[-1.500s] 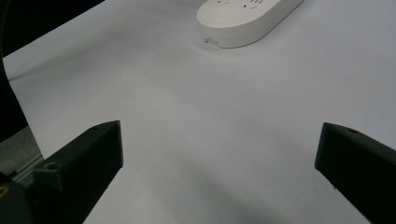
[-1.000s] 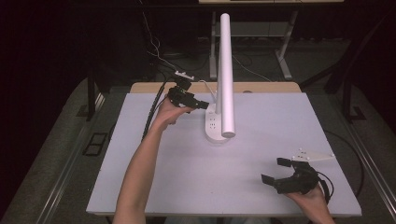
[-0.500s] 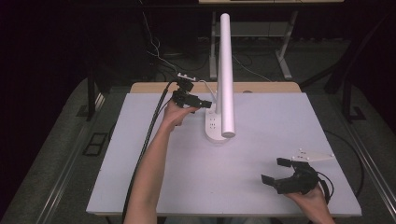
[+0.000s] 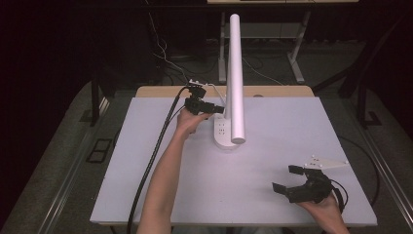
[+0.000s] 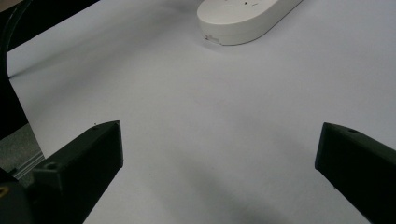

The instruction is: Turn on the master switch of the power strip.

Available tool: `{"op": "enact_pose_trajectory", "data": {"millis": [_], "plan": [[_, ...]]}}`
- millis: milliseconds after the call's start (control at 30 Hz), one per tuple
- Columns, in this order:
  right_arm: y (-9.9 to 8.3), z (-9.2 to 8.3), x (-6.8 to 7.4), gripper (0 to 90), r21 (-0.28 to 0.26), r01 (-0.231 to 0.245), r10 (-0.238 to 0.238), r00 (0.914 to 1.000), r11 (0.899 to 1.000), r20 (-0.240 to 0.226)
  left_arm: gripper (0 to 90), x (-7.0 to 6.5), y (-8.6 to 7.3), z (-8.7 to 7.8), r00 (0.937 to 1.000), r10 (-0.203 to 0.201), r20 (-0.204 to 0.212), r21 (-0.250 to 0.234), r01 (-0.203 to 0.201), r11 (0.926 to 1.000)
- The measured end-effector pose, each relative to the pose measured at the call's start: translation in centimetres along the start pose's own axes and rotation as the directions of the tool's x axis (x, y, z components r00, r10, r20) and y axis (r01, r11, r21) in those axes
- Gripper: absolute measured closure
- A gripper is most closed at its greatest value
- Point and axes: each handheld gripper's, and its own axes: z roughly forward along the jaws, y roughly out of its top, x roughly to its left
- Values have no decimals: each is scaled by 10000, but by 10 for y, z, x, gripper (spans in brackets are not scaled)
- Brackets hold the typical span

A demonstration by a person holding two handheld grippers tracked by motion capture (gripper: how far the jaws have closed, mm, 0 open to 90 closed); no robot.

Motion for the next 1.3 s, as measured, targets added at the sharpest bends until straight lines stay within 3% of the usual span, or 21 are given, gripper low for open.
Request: {"op": "enact_pose_trajectory", "data": {"millis": [400,433,567,600,833,967,1133,1200,1300], "plan": [[0,1,0,6,72,6,-5,10000,10000,-4,777,-2,-5,14,9994,-332,-93,-168,331,9993],[0,1,0,5,72,-11,11,10000,10000,-12,807,-1,-5,15,9998,-174,-134,-70,173,9998],[0,1,0,5,79,20,-20,10000,10000,-25,893,-2,-7,19,9988,-365,-320,-127,361,9993],[0,1,0,6,79,20,-20,10000,10000,-28,895,-1,-7,20,9992,-177,-348,-21,177,9998],[0,1,-1,6,82,21,-20,10000,10000,-41,898,-1,-10,27,9972,-405,-633,5,406,9992],[0,1,-1,5,76,27,-27,10000,10000,-53,899,0,-12,29,9951,-329,-928,226,351,9991],[-1,2,-1,5,101,67,-66,10000,9999,-49,900,1,-16,33,9948,-185,-1005,436,230,9988],[-1,2,-1,5,100,61,-61,10000,9999,-46,899,0,-17,35,9934,-288,-1108,254,318,9992],[-1,2,-1,5,100,84,-84,10000,9999,-44,898,-1,-17,35,9908,-63,-1352,328,108,9994]]}}
